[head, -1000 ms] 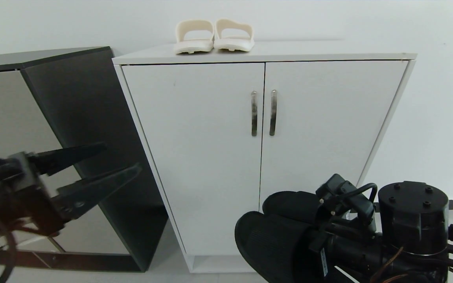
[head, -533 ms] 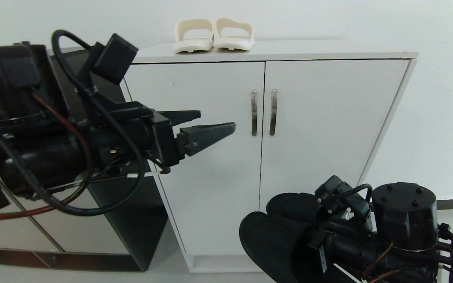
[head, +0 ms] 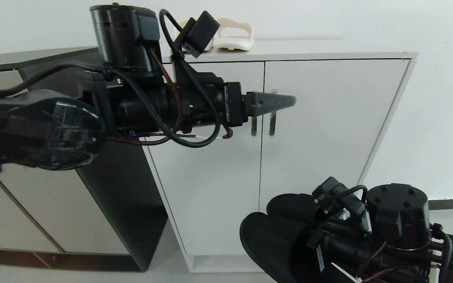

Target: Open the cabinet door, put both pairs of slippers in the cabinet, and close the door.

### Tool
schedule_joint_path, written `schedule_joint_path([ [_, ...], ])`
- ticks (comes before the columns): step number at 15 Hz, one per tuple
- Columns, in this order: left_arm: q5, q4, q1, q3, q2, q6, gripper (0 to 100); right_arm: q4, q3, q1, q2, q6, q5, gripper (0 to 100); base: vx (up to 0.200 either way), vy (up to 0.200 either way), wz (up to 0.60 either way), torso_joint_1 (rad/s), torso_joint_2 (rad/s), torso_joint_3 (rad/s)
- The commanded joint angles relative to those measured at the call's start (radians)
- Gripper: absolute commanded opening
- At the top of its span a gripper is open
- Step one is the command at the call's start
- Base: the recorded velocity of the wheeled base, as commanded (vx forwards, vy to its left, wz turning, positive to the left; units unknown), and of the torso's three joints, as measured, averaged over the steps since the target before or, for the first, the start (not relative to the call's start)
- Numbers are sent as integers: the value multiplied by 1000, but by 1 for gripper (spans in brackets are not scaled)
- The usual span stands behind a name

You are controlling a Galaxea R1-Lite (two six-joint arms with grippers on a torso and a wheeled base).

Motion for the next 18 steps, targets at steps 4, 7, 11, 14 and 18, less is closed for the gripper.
schedule_joint_path([
  [4,-80,4,3,-148,153,-101,100,0,2,0,26,-1,-2,0,0,0,0,0,0,0],
  [7,12,5,-2,-182,176,-95,100,-15,5,-2,29,-1,-3,0,0,0,0,0,0,0],
  [11,129,4,-10,-187,203,-68,100,-23,8,-4,40,-1,-5,0,0,0,0,0,0,0],
  [14,135,5,-10,-197,214,-65,100,-41,10,-8,57,-1,-5,0,0,0,0,0,0,0],
  [18,135,5,-10,-239,265,-65,100,-50,14,-8,65,-1,-6,0,0,0,0,0,0,0],
])
